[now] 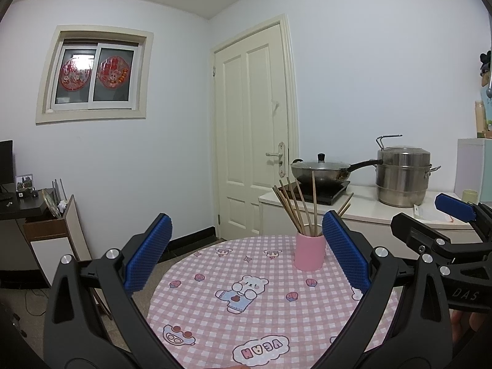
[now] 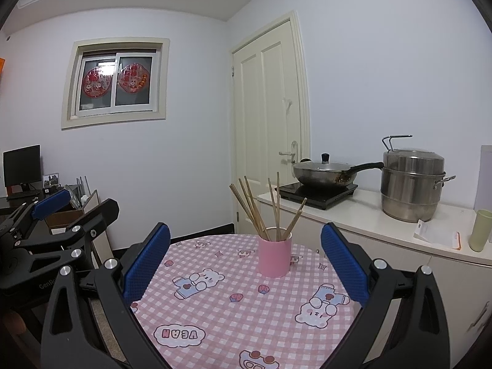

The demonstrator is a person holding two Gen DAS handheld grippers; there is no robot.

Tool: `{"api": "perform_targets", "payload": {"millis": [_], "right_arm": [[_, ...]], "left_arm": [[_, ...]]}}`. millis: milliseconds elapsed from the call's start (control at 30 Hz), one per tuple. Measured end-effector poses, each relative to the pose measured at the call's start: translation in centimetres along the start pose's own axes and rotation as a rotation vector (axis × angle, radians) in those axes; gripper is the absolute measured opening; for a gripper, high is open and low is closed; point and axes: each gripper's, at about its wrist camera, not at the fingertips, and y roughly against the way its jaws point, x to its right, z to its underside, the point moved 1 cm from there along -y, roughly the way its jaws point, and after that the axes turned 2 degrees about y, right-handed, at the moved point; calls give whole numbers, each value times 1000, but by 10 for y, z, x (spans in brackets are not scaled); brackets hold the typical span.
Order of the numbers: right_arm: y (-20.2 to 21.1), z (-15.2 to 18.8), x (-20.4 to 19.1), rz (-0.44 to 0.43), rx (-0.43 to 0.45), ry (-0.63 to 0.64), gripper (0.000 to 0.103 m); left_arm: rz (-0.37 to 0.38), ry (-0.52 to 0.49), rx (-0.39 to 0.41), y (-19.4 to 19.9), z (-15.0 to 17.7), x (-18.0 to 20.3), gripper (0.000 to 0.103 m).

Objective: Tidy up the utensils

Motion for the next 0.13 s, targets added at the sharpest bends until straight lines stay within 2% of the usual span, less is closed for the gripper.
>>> {"api": "perform_targets", "payload": {"millis": [133], "right_arm": [[-10, 4, 3, 2, -24, -7, 95]], "left_arm": [[-1, -6, -31, -12, 5, 1, 96]]}}
